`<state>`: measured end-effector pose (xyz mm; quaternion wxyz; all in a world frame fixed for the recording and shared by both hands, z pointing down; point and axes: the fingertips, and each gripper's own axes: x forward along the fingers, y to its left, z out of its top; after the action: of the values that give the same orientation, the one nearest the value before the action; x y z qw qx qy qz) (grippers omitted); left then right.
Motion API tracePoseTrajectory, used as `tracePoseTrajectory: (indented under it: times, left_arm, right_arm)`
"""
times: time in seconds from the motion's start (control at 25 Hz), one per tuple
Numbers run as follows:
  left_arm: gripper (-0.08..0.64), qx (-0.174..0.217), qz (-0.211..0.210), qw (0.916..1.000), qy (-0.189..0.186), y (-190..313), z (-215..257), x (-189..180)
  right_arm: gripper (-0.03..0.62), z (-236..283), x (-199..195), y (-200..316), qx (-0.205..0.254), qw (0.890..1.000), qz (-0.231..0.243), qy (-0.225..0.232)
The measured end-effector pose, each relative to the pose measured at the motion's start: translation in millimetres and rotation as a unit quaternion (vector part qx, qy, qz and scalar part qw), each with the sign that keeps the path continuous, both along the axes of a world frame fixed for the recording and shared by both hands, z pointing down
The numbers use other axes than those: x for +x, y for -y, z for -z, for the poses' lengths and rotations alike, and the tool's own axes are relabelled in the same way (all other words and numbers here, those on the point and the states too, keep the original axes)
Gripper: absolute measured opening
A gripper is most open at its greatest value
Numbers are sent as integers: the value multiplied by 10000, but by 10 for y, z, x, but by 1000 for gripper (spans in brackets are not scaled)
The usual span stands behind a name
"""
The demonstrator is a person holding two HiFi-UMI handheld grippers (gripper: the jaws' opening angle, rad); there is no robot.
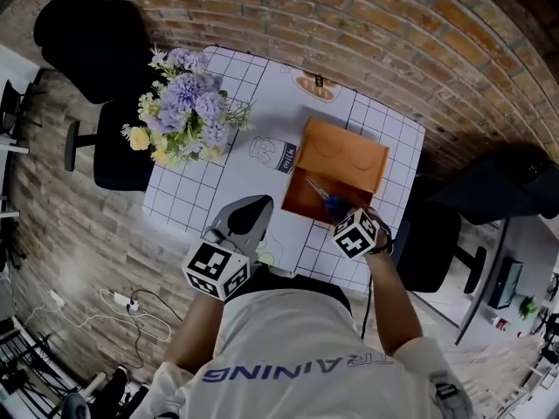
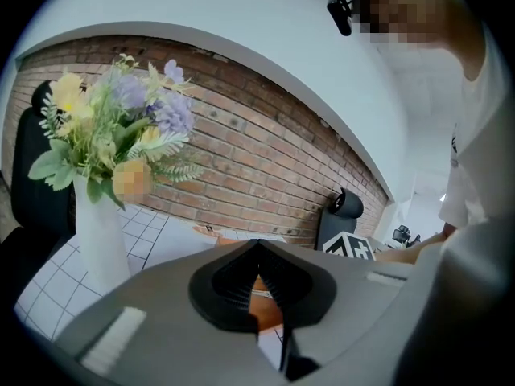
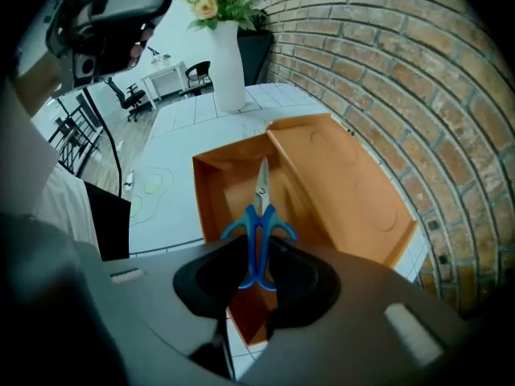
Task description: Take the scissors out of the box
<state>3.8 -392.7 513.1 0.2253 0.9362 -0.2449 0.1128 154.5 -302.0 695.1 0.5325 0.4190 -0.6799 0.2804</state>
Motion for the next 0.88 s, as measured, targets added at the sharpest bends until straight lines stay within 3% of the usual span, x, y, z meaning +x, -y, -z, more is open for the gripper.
tracePoseTrajectory:
  times: [0.24, 0.4, 0.6, 0.72, 0.88]
  left_arm:
    - [2, 152, -99, 9998, 12, -58, 90, 77]
    - [2, 386, -164, 9991, 10, -90, 230, 160]
    - [2, 701, -209, 9973, -118, -92, 501, 286]
    - [2, 870, -254, 9957, -209, -120, 690, 364]
    - [2, 1225, -332, 9914, -315, -153, 980, 482]
  right_arm:
    - [101, 454, 35, 53, 843, 9958, -271, 228]
    - [101, 991, 106, 119, 1739, 9795, -746, 693]
    - [101, 1791, 251, 190, 2892, 9414, -1217, 1238]
    - [101, 2246, 342, 180, 3447, 9113, -1500, 1677]
    - [101, 2773, 520, 127, 4236, 8676, -1784, 1897]
